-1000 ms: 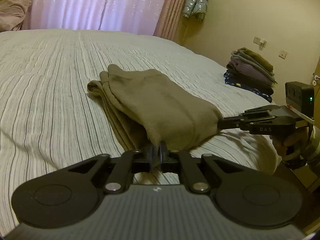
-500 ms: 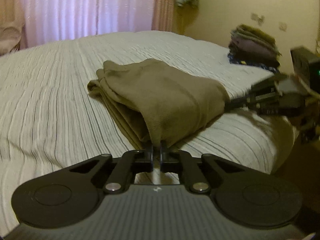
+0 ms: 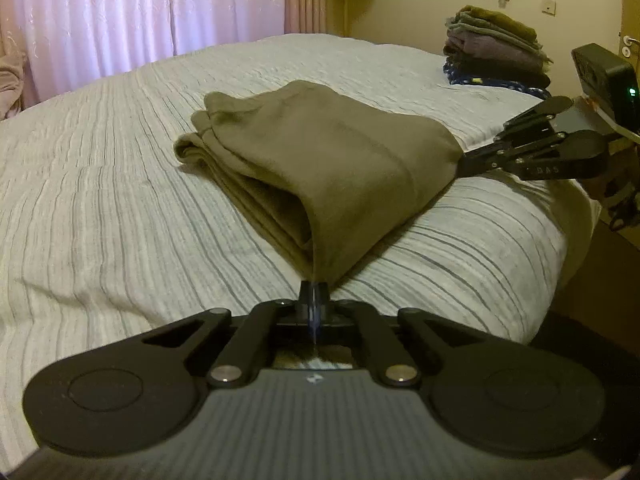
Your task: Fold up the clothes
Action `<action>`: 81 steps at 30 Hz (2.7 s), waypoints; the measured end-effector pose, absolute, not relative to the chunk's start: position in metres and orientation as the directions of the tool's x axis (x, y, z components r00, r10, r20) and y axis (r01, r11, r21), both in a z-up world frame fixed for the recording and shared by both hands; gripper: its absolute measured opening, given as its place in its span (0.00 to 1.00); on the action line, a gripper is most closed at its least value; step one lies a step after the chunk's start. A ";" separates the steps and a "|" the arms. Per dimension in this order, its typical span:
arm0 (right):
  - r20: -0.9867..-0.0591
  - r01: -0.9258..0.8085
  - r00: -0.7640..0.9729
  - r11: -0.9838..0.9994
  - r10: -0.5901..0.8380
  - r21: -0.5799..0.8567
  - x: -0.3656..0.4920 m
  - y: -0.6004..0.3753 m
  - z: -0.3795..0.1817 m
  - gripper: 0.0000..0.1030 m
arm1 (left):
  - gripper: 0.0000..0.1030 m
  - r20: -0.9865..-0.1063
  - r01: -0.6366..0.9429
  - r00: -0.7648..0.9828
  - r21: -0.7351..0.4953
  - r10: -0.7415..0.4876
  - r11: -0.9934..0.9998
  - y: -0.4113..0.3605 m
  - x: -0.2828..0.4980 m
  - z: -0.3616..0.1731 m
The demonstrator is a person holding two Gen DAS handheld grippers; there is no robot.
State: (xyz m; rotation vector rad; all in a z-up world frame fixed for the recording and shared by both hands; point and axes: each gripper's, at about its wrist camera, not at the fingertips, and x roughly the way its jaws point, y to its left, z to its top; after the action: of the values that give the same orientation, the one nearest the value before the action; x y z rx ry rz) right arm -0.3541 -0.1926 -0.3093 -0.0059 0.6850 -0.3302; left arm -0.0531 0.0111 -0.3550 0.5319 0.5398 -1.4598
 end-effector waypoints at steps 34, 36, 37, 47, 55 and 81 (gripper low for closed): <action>-0.535 0.511 0.824 0.647 -0.184 0.565 -0.314 -0.287 -0.305 0.04 | 0.04 -0.482 0.781 -0.006 -0.549 -0.876 0.297 -0.037 0.020 -0.354; -0.546 0.492 0.824 0.665 -0.148 0.562 -0.312 -0.288 -0.298 0.20 | 0.12 -0.470 0.764 -0.024 -0.578 -0.883 0.287 -0.036 0.027 -0.346; -0.541 0.481 0.830 0.667 -0.136 0.569 -0.313 -0.290 -0.294 0.48 | 0.17 -0.455 0.747 -0.030 -0.602 -0.890 0.283 -0.034 0.033 -0.342; -0.468 0.408 0.879 0.643 -0.086 0.648 -0.271 -0.338 -0.278 0.49 | 0.30 -0.469 0.746 0.024 -0.579 -0.883 0.328 -0.084 0.070 -0.331; -0.488 0.385 0.872 0.667 -0.036 0.638 -0.226 -0.353 -0.298 0.08 | 0.09 -0.423 0.793 -0.010 -0.555 -0.906 0.251 -0.092 0.078 -0.340; -0.603 0.513 0.725 0.845 -0.332 0.153 -0.309 -0.186 -0.291 0.38 | 0.05 -0.581 0.917 0.073 -0.281 -0.810 0.284 -0.020 -0.043 -0.313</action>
State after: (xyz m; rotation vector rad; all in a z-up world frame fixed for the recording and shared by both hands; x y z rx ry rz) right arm -0.3093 -0.1857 -0.2915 0.3218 0.5967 -0.4748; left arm -0.0426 -0.0198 -0.3129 0.1751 0.7370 -1.3068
